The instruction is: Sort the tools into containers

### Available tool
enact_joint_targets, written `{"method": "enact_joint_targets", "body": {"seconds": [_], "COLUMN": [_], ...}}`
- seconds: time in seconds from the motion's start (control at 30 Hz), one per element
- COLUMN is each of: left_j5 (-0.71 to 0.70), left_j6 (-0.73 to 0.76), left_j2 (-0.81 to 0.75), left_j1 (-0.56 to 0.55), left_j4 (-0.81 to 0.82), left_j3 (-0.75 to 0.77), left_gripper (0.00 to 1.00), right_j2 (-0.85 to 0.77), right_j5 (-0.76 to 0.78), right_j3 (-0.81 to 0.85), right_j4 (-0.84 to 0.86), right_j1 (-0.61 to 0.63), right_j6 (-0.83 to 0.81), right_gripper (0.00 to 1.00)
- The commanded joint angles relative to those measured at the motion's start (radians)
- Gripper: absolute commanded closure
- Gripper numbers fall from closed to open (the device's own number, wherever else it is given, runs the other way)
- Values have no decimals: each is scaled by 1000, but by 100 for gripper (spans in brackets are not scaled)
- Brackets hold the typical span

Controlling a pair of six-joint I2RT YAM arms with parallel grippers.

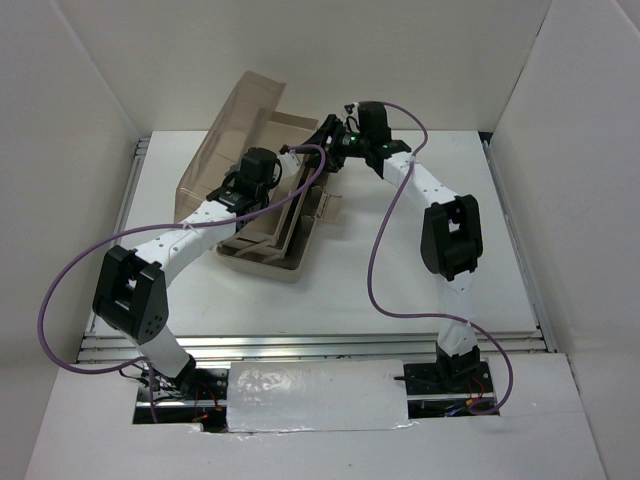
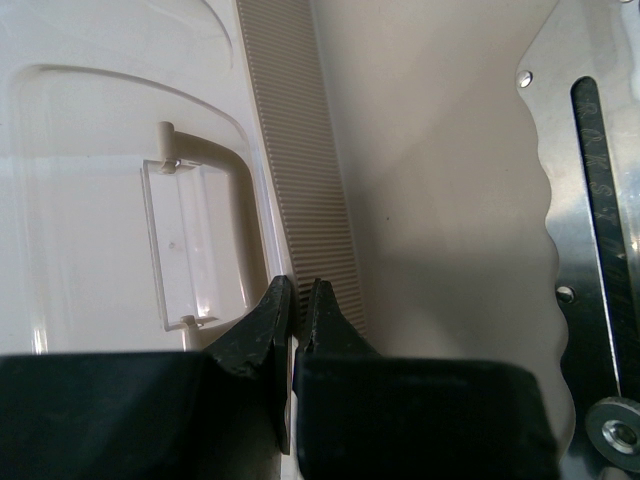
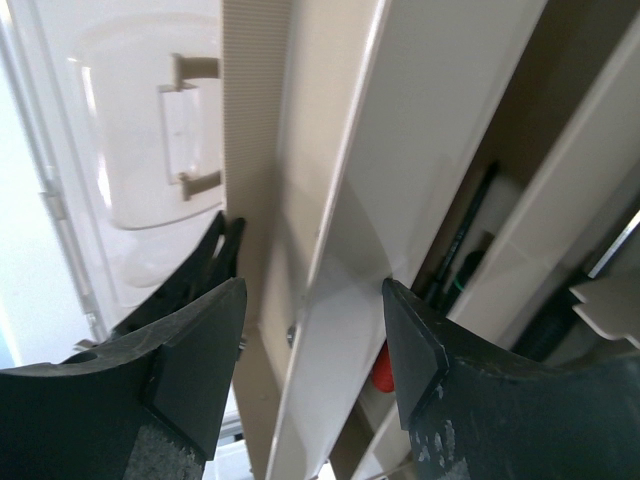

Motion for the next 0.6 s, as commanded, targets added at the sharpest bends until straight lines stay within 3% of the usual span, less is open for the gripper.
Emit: {"method": "enact_joint_targets", "body": {"seconds": [0.0, 0.2, 0.43, 0.57], "left_j5": [38, 37, 32, 35], "left_j6": [77, 76, 86, 77], "left_j2": [-13, -8, -14, -23], "left_j1": [-27, -28, -37, -39], "left_j4": [19, 19, 40, 36], "left_j3": [16, 26, 9, 10], "left_gripper": [100, 100, 100, 100], "right_j2": [7, -12, 11, 36], "right_j5": [23, 98, 112, 95], "right_j3": [21, 59, 105, 119], "right_j4": [-142, -268, -303, -296], "right_j1": [28, 36, 40, 40], "right_j6": [-71, -169, -188, -180], "right_gripper": [35, 38, 50, 66]}}
